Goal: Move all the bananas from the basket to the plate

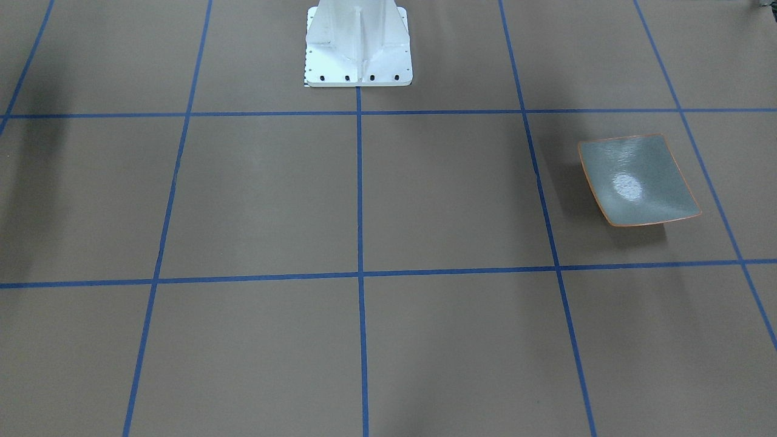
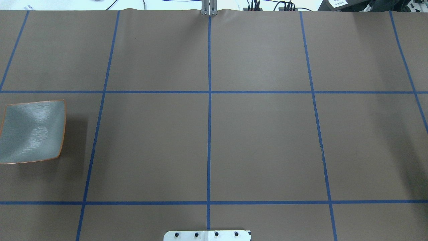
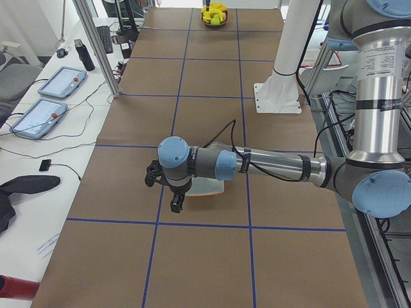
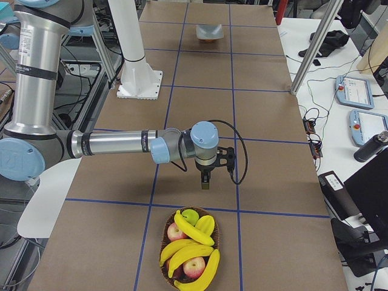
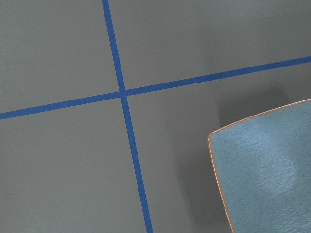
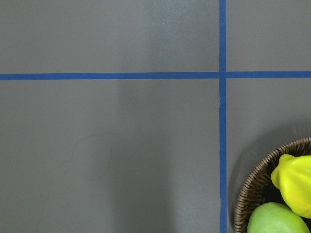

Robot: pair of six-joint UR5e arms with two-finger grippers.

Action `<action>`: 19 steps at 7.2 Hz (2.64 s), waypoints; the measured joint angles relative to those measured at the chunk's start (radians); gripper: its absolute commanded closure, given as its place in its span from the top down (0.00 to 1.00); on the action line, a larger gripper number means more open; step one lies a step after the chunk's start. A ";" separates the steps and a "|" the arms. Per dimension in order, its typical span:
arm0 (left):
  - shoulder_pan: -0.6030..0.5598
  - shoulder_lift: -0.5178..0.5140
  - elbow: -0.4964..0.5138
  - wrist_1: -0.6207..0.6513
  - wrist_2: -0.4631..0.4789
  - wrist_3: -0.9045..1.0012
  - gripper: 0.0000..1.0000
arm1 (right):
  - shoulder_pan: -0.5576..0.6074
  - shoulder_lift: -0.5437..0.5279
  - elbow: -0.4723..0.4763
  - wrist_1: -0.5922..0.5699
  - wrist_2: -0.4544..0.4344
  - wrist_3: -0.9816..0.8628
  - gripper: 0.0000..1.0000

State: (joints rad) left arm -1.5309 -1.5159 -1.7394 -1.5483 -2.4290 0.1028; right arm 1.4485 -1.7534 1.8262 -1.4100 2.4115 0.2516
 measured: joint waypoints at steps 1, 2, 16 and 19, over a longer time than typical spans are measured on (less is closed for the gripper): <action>0.000 0.000 0.000 -0.001 0.001 0.001 1.00 | -0.002 -0.001 0.003 -0.004 0.000 -0.003 1.00; 0.000 0.001 0.000 -0.003 0.002 0.004 1.00 | -0.003 -0.004 0.008 -0.002 -0.018 -0.006 1.00; 0.006 0.084 -0.078 -0.046 -0.002 -0.002 1.00 | -0.052 -0.028 0.016 0.048 -0.053 0.009 0.99; 0.006 0.096 -0.085 -0.035 -0.018 -0.013 1.00 | -0.046 -0.066 0.031 0.048 -0.163 0.090 0.98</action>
State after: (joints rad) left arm -1.5249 -1.4198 -1.8240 -1.5835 -2.4472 0.0894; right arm 1.4023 -1.8194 1.8573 -1.3617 2.2482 0.3414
